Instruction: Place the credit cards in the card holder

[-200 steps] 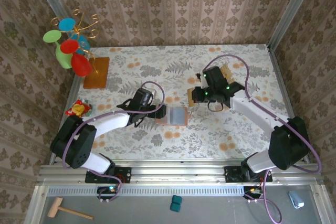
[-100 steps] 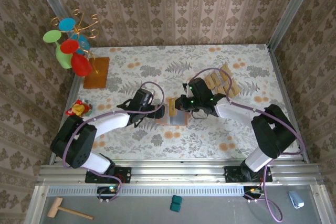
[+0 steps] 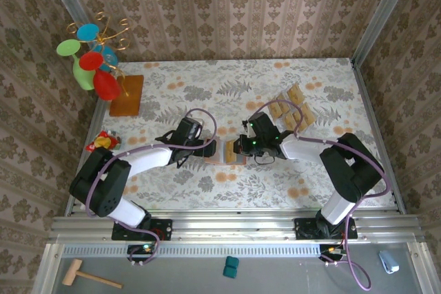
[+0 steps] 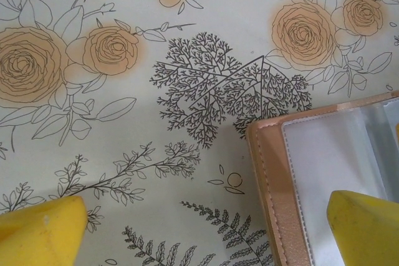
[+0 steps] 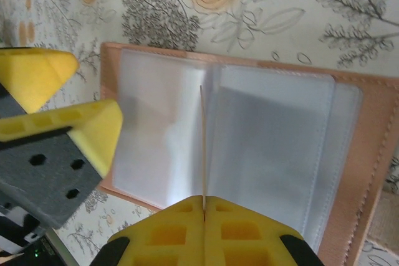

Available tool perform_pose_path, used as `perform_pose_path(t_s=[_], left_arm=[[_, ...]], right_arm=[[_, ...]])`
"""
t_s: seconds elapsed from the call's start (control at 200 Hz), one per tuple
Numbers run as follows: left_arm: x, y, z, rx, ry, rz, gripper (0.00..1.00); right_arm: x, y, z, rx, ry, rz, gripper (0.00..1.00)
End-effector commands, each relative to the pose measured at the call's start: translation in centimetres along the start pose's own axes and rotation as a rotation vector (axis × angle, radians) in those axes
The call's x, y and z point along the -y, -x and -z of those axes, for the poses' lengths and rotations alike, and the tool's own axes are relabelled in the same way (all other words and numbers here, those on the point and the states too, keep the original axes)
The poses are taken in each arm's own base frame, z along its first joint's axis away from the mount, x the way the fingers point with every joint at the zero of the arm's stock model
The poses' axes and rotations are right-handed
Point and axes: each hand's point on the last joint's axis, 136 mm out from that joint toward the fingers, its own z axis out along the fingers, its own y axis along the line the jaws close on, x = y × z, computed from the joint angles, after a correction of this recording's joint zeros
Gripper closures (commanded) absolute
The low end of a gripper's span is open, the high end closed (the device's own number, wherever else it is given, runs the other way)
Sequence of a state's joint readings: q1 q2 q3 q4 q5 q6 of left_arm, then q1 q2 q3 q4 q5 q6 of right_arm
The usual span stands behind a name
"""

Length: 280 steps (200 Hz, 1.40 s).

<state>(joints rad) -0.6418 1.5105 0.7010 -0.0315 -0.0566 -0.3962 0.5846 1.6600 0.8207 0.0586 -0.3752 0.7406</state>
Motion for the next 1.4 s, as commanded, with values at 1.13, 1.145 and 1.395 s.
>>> perform_pose_path(t_s=[1.13,1.145,1.395], left_arm=[[-0.6,-2.0,-1.8,-0.133,0.135,-0.135,0.00],[-0.6,-2.1,-1.8,-0.135,0.134,-0.135,0.00],[-0.7,-2.3,-1.9,-0.137,0.137,-0.132,0.00]], right_arm=[[4.9,-0.6,-0.1,0.001,0.006,-0.091,1.00],[5.2,-0.7,-0.1,0.000,0.002,-0.095,1.00],[6.2,-1.3,-0.4,-0.008,-0.004,-0.116,1.00]])
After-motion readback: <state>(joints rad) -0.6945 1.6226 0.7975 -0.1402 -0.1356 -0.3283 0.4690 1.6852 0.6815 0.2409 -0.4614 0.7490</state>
